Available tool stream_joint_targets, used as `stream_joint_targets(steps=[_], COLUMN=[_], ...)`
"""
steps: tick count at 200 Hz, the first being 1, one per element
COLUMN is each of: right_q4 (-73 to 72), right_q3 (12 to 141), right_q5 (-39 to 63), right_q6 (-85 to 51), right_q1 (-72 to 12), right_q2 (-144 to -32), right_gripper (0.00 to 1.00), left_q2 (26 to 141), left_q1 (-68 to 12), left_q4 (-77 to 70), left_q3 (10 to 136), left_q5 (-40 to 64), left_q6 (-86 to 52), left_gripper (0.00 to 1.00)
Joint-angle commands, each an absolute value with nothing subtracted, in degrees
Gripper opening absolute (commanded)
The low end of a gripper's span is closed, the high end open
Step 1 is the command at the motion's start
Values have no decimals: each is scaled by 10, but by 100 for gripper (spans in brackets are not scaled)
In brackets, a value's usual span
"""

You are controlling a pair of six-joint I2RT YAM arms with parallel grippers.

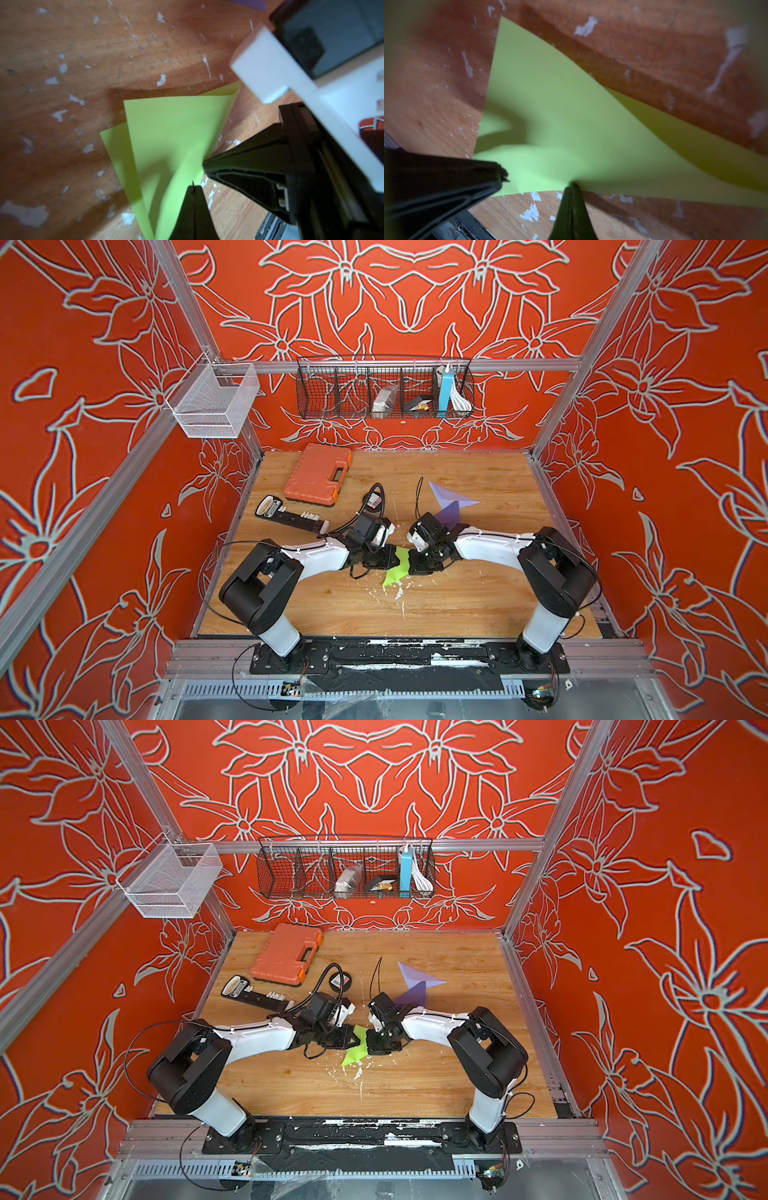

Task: Fold the square paper diagonally
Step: Fold the paper at the center of the board.

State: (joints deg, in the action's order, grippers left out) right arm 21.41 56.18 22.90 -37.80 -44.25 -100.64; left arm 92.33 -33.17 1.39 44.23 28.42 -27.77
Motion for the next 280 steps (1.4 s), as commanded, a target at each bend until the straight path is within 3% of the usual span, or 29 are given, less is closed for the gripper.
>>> stream_joint_targets(steps=[1, 222, 280], right_q4=[236, 222, 242], right_q3=[563, 557, 569], right_q5=[220, 238, 254], right_q6=[-368, -377, -344], right_q1=[-440, -435, -436], right_q2=[-1022, -1040, -981], right_gripper=[0, 0, 0], left_q2=[924, 955, 982], left_q1=[-338, -355, -355], left_q4=[26, -34, -31], left_q3=[441, 390, 393], left_q5=[292, 332, 315], left_q6=[-288, -303, -293], left_gripper=[0, 0, 0])
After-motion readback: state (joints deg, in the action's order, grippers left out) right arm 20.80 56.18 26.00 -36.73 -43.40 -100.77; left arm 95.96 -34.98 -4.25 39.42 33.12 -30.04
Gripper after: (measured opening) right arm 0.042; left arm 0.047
